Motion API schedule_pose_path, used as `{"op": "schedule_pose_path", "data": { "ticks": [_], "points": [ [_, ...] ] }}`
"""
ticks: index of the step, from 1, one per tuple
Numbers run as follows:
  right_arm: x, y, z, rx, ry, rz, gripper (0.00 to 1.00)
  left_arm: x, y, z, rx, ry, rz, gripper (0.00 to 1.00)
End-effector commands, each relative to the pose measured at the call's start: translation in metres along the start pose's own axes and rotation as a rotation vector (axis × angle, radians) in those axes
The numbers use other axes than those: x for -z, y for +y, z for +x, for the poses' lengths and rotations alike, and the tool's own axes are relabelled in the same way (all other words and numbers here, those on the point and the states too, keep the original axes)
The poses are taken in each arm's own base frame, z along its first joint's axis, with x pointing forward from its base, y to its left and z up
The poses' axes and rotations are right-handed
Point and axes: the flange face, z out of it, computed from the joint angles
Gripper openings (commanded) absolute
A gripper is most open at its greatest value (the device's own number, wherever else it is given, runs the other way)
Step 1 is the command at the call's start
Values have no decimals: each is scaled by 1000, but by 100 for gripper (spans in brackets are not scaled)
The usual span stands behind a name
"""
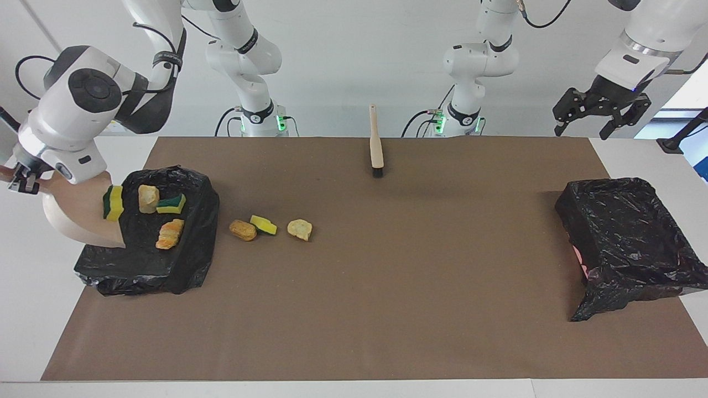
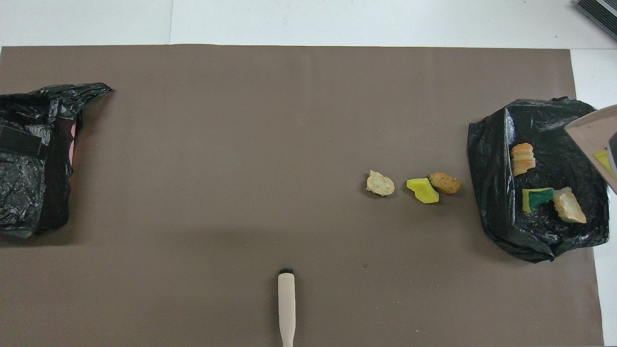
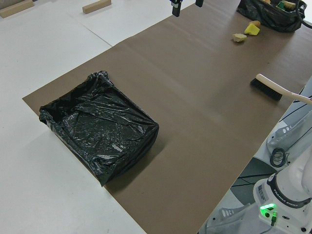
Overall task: Sweep and dump trash in bin
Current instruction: 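Bring the dustpan back and set it on the table with the right gripper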
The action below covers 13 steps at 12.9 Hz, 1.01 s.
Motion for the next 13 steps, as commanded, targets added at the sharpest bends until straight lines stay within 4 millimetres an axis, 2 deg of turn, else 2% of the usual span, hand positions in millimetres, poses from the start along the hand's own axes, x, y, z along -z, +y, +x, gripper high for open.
{"op": "schedule_pose_path", "data": {
  "ticks": [1, 4, 6, 8, 11, 13],
  "points": [
    [11, -18, 9, -16, -33, -3, 0, -3, -1, -11, -8, -8, -22, 100],
    [28, -32, -15, -71, 6, -26, 0, -5, 0, -13, -4, -11, -27, 100],
    [40, -45, -32, -166, 113, 9, 0, -5, 0, -15, -1, -10, -33, 100],
    [54, -55, -42, -272, 211, 54, 0, -7, 1, -16, 1, -14, -35, 100],
    [88, -56, -10, -515, 342, 163, 0, -9, 1, -20, 1, -18, -36, 100],
    [127, -50, 23, -650, 391, 213, 0, -10, 1, -22, 4, -18, -36, 100]
  ]
}}
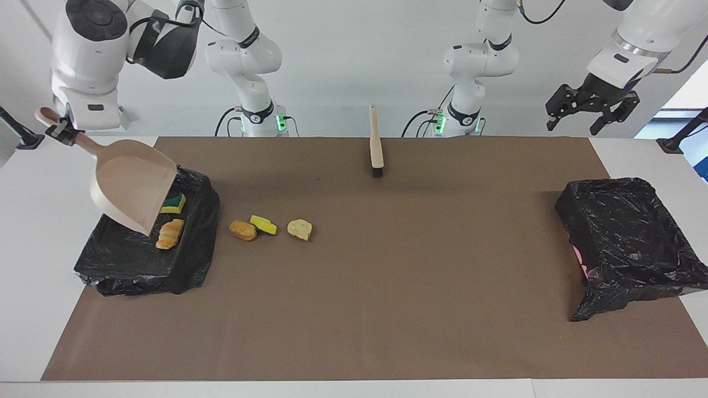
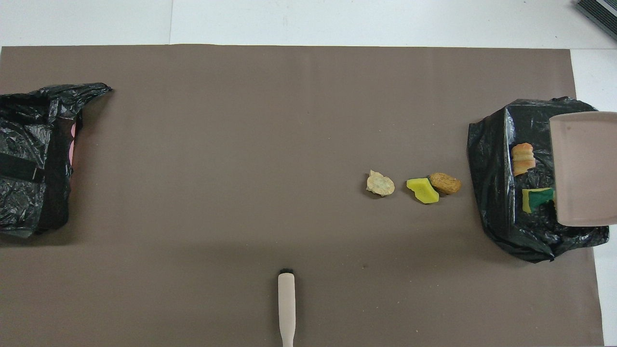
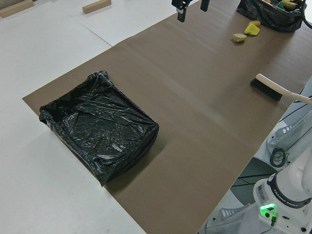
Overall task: Sweep and dump trash in bin
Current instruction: 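Bring the dustpan back and set it on the table with the right gripper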
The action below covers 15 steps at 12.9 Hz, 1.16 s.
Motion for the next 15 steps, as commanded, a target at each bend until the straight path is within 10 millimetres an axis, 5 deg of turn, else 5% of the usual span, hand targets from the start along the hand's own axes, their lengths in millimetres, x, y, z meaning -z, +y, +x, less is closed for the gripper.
{"op": "schedule_pose_path", "data": {
  "ticks": [1, 6, 8, 11, 15],
  "points": [
    [32, -24, 37, -183, 71, 41, 0, -2, -2, -11, 4, 3, -15, 100],
    [69, -55, 105, -559, 266, 197, 0, -1, -1, -11, 5, 7, -30, 100],
    [91, -73, 156, -697, 270, 220, 0, -2, -1, -11, 3, 6, -32, 100],
    [115, -69, 207, -926, 319, 339, 0, -1, 0, -11, -1, 6, -32, 100],
    [148, -69, 312, -1120, 462, 486, 0, 0, 5, -10, -6, 9, -28, 100]
  ]
}}
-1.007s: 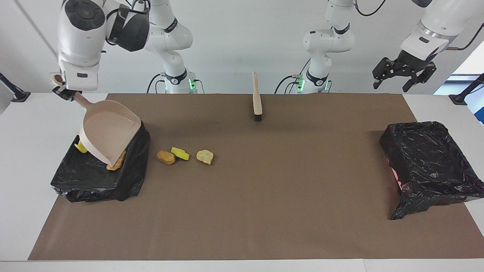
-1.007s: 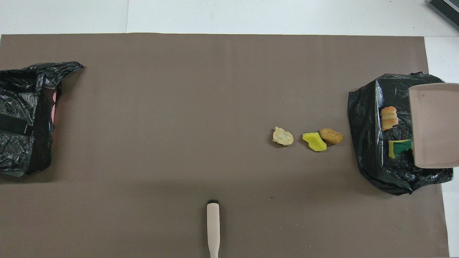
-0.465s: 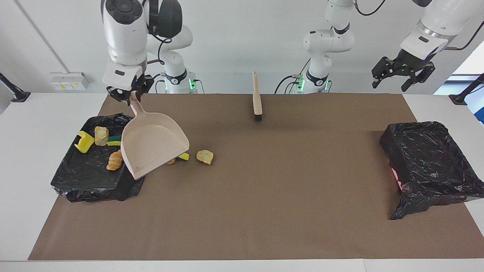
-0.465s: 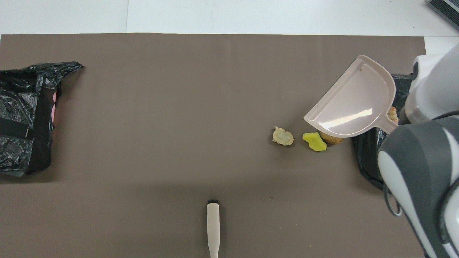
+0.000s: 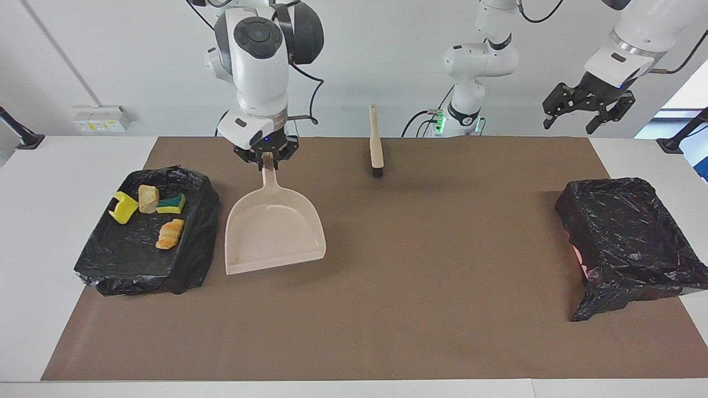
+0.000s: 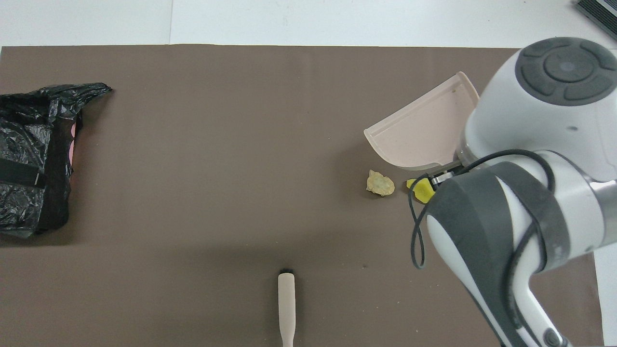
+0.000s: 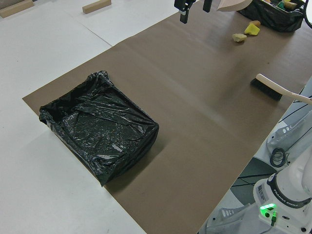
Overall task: Sweep and dump trash in bin
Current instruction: 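Bring the dustpan back and set it on the table with the right gripper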
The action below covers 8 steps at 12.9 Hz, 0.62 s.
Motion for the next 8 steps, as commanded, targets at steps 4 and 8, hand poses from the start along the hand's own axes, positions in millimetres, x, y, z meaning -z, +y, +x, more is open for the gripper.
{"op": "schedule_pose_path", "data": {
  "ticks": [4, 8],
  "points": [
    [-33, -105, 52, -103, 102, 220, 0, 1, -2, -7, 7, 6, -12, 100],
    [-91, -185, 69, -144, 160, 274, 0, 2, -6, -8, 9, 2, -5, 100]
  ]
}}
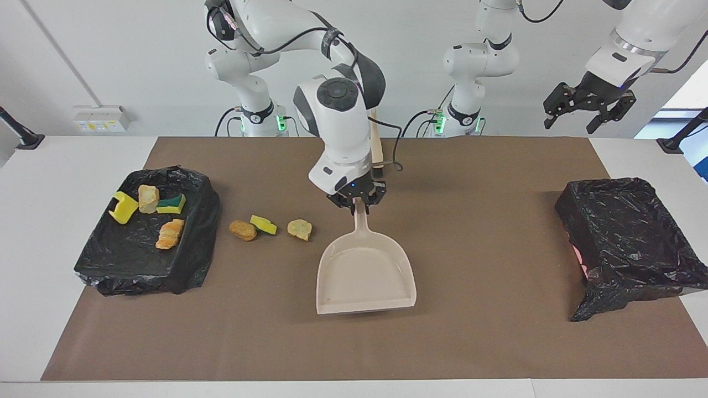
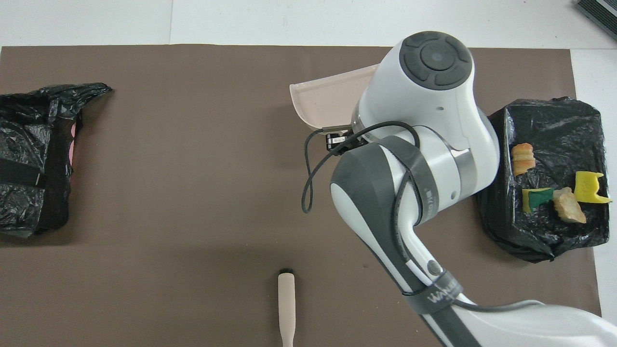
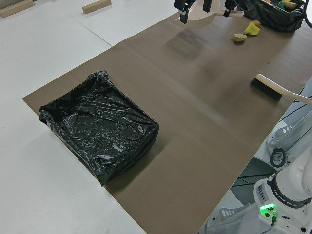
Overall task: Sweep and dump trash in bin
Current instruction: 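Bring the dustpan back and set it on the table with the right gripper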
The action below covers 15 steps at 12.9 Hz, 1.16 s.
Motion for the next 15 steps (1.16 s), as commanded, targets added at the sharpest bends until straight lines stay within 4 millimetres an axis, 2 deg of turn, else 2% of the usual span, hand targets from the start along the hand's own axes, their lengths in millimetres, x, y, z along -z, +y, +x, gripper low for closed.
{"op": "schedule_pose_path", "data": {
  "ticks": [1, 2, 5, 7, 11, 12, 13, 15],
  "points": [
    [-38, -29, 6, -21, 32, 45, 0, 1, -2, -7, 2, 4, -4, 100],
    [-52, -38, 2, -9, 34, 48, 0, 1, -2, -7, 2, 4, -4, 100],
    [-71, -45, -7, 2, 35, 58, 0, 1, -3, -8, 5, -2, -6, 100],
    [-84, -40, -18, 3, 3, 39, 0, 1, -3, -8, 6, -2, -4, 100],
    [-89, -34, -28, 3, -35, 50, 0, 0, -3, -8, 5, -7, -5, 100],
    [-90, -29, -28, 14, -41, 49, 18, 0, -2, -8, 2, -9, -5, 100],
    [-91, -27, -28, 33, -46, 55, 99, 0, -2, -9, 2, -10, -5, 100],
    [-88, -25, -24, 44, -42, 59, 100, 1, -3, -9, 5, -7, -5, 100]
  ]
}}
